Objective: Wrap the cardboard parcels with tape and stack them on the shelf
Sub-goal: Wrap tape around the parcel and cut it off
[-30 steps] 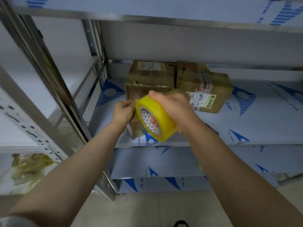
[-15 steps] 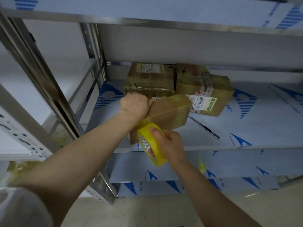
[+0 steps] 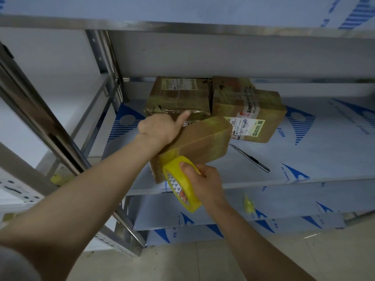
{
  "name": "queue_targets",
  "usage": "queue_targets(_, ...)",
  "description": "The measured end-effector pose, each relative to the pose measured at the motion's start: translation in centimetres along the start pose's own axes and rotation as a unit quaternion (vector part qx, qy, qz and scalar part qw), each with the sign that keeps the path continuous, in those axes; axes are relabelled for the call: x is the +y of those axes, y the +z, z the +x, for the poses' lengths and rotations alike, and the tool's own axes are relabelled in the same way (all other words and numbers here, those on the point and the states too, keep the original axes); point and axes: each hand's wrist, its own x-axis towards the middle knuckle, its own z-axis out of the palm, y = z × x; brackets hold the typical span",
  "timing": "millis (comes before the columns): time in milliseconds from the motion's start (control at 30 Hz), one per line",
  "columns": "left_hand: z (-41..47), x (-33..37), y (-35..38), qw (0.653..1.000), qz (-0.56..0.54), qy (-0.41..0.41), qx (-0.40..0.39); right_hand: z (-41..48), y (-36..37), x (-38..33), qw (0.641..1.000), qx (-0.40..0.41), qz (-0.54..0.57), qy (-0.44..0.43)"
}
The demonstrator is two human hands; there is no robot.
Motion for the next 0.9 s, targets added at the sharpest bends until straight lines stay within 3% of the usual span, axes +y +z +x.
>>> queue_targets(100, -1.1, 0.6, 0.6, 0.995, 0.012, 0.066, 0.070, 0.0, -0.1, 0.1, 1.000, 0.000, 0.007, -0.001)
queue_targets(333, 0.8, -0.6, -0.6, 0.995, -0.090, -0.021, -0.040, 0.0, -0.4, 0.0, 1.000, -0.007, -0.001, 0.005)
queue_targets(467, -1.3, 1.0, 0.2, 0.999, -0.007, 0.045, -0.009, 0.1, -0.5, 0.0, 1.000, -0.007, 0.018, 0.016)
queue_targets(567, -1.2, 0.5, -0.5, 0.995, -0.092, 0.029, -0.003, 0.1, -0.3, -0.3, 1.000, -0.009, 0.022, 0.020)
queue_targets(633, -1.0, -1.5, -1.1, 0.976, -0.206, 0.016, -0.068, 0.0, -0.5, -0.5, 0.999, -0.017, 0.035, 0.032)
queue_targets(700, -2.5, -4.0, -2.0, 0.931, -0.294, 0.050, -0.211, -0.1, -0.9, -0.8, 0.998, -0.016, 0.040, 0.044)
queue_targets(767, -4.1, -6.4, -1.7, 0.889, -0.334, 0.088, -0.299, -0.3, -1.0, -1.1, 0.998, -0.014, 0.038, 0.054)
queue_targets(900, -6.1, -7.8, -0.3, 0.835, -0.511, 0.029, -0.202, -1.0, -0.5, -2.9, 0.992, -0.045, 0.072, 0.093)
